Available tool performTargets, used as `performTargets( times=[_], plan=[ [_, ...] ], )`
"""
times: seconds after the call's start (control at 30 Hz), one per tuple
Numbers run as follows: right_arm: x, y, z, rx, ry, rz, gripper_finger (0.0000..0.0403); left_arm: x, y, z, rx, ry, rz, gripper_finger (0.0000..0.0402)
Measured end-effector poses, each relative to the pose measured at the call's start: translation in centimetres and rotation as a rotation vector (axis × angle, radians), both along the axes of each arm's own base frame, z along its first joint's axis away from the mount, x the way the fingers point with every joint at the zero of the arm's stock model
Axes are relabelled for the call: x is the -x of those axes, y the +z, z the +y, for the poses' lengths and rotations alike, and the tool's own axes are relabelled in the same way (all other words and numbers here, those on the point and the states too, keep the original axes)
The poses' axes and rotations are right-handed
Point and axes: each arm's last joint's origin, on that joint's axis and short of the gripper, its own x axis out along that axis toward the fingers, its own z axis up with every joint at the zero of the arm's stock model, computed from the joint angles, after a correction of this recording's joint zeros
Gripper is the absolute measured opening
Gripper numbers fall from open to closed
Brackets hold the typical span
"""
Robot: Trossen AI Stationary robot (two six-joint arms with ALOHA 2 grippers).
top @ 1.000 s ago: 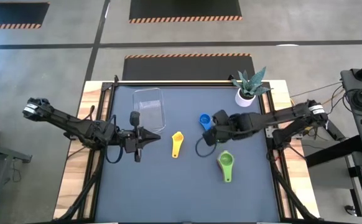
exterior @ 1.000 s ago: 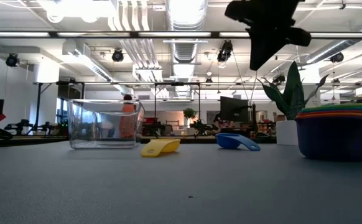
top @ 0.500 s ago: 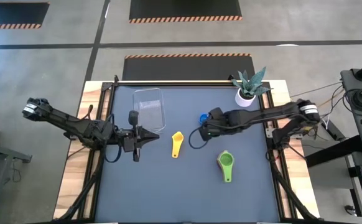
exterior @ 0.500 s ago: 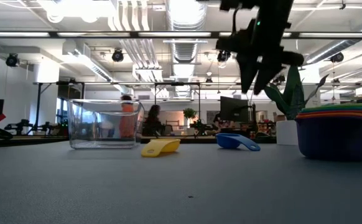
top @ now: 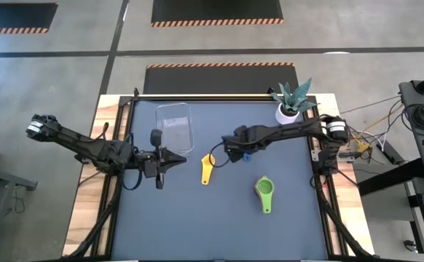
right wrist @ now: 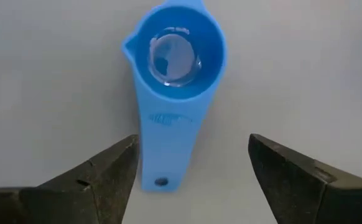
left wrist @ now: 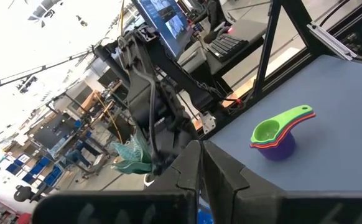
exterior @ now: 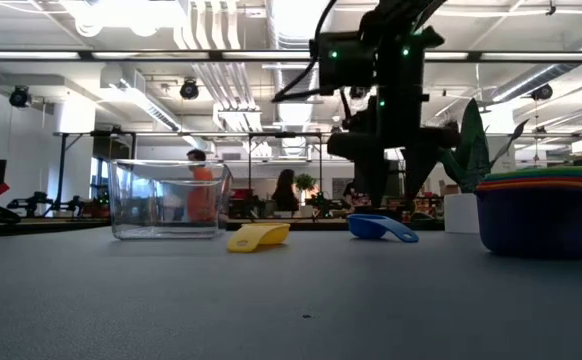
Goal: Nest measuring cups in basket
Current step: Stack the blue measuring cup on top of the green measuring cup
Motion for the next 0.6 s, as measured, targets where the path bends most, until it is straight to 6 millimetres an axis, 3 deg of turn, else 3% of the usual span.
performTargets(
  times=[0.6],
  plan=[
    [-1.3, -2.3, -1.0, -0.014, 0.025, -0.011, 0.0279, 0.0, 0.0, 0.0, -0.002, 0.0, 0.002, 0.0]
  ],
)
